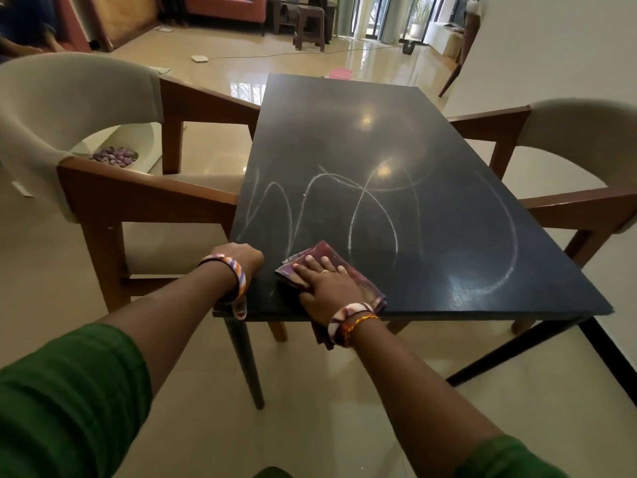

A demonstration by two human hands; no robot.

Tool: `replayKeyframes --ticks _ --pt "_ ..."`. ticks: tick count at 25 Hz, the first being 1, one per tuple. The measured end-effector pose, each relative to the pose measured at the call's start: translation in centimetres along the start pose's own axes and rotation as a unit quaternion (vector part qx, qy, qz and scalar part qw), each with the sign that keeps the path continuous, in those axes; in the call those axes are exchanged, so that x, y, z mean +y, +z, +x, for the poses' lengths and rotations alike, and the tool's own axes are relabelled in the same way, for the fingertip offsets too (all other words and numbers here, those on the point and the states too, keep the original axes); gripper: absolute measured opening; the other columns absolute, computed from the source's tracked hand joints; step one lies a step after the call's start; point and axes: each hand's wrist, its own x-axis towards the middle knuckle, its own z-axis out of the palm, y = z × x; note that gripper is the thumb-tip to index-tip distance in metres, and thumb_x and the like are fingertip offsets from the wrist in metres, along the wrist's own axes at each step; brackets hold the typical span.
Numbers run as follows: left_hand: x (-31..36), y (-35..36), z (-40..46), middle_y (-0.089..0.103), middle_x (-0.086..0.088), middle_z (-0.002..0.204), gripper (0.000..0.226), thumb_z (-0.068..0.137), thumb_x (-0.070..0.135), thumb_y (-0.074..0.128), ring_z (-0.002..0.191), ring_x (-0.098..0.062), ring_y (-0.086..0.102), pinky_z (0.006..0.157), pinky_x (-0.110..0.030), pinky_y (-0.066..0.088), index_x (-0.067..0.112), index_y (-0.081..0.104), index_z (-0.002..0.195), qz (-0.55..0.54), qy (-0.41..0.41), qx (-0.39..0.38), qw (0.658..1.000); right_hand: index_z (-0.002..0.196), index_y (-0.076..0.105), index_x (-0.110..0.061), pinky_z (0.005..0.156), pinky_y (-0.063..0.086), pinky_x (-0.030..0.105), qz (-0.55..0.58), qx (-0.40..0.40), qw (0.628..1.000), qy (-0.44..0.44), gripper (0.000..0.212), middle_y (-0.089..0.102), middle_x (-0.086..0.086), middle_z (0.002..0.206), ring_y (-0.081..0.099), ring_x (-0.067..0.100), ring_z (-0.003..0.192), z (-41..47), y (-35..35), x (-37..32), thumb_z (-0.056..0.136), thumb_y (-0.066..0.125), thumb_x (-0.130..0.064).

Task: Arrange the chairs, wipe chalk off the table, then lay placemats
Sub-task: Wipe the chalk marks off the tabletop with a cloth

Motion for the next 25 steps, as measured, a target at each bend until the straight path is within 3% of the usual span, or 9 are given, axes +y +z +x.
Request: replayKeyframes --ticks 2,4,7,10,13,15,17,21,25 --pt "-0.5 0.5 -0.1 0.055 0.000 0.092 0.048 0.067 0.027 0.080 0.085 -0.016 0.056 0.082 -0.029 0.051 0.015 0.054 0.106 -0.018 0.000 0.002 1.000 0.144 0.031 -0.035 0.119 0.009 0.040 0.025 0.027 0.999 0.031 0.053 0.019 -0.009 0.156 0.012 0.017 0.145 -0.2 -0.9 2.1 0.096 0.041 -0.018" --pt "-1.2 1.2 -0.2 0.058 0.000 0.092 0.047 0.066 0.030 0.080 0.084 -0.016 0.059 0.081 -0.030 0.053 0.016 0.057 0.105 -0.039 0.003 0.003 0.999 0.142 0.037 -0.036 0.116 0.020 0.040 0.052 0.068 0.987 0.136 0.056 0.028 -0.002 0.154 0.027 0.023 0.141 -1.2 -2.2 7.0 0.092 0.040 -0.010" --pt "-1.9 1.9 -0.1 0.060 -0.001 0.096 0.048 0.065 0.034 0.080 0.087 -0.017 0.060 0.081 -0.031 0.053 0.018 0.058 0.104 -0.060 0.010 0.007 0.998 0.140 0.042 -0.031 0.109 0.032 0.040 0.049 0.093 0.950 0.294 0.049 0.041 0.012 0.145 0.042 0.035 0.129 -3.6 -5.1 14.3 0.095 0.038 -0.013" --pt "-2.0 1.8 0.2 0.059 0.000 0.090 0.041 0.064 0.034 0.081 0.084 -0.017 0.060 0.078 -0.029 0.053 0.019 0.056 0.094 -0.056 0.018 0.008 0.998 0.136 0.048 -0.020 0.105 0.036 0.039 0.011 0.109 0.933 0.342 0.039 0.047 0.015 0.139 0.047 0.035 0.125 -3.4 -5.9 14.0 0.100 0.033 -0.017" --pt "-1.6 1.3 0.3 0.052 0.005 0.078 0.039 0.063 0.033 0.082 0.078 -0.015 0.058 0.073 -0.026 0.052 0.024 0.047 0.079 -0.038 0.018 0.009 0.999 0.138 0.045 -0.022 0.106 0.035 0.039 0.006 0.067 0.969 0.237 0.039 0.043 0.013 0.143 0.042 0.032 0.129 -0.6 -3.7 6.5 0.101 0.034 -0.019" --pt "-1.4 1.0 0.4 0.053 0.004 0.080 0.040 0.063 0.034 0.082 0.079 -0.015 0.058 0.074 -0.026 0.052 0.023 0.049 0.082 -0.034 0.013 0.004 0.999 0.139 0.043 -0.025 0.110 0.029 0.045 -0.026 0.036 0.996 0.083 0.039 0.035 0.007 0.149 0.035 0.029 0.135 0.0 -1.7 0.3 0.100 0.038 -0.021" --pt "-1.4 1.1 0.4 0.057 0.002 0.086 0.042 0.063 0.035 0.082 0.081 -0.016 0.059 0.076 -0.027 0.053 0.020 0.055 0.091 -0.034 0.007 0.001 0.999 0.140 0.040 -0.028 0.112 0.027 0.049 -0.038 0.008 0.999 0.008 0.043 0.030 0.003 0.152 0.030 0.028 0.138 0.3 -0.9 -1.5 0.098 0.043 -0.021" --pt "-2.1 2.0 0.2 0.059 0.001 0.096 0.052 0.065 0.037 0.080 0.087 -0.016 0.059 0.080 -0.029 0.053 0.018 0.058 0.109 -0.055 0.012 0.009 0.998 0.138 0.042 -0.035 0.106 0.037 0.041 -0.018 0.077 0.982 0.173 0.040 0.042 0.010 0.144 0.045 0.033 0.127 -0.2 -3.3 7.0 0.099 0.039 -0.029" --pt "-2.7 2.4 0.0 0.059 0.000 0.105 0.061 0.063 0.041 0.080 0.094 -0.018 0.057 0.083 -0.031 0.052 0.020 0.055 0.115 -0.064 0.018 0.027 0.997 0.132 0.052 -0.015 0.103 0.037 0.037 -0.023 0.100 0.931 0.350 0.038 0.048 0.019 0.138 0.047 0.035 0.125 -2.0 -6.4 15.5 0.094 0.051 -0.017"
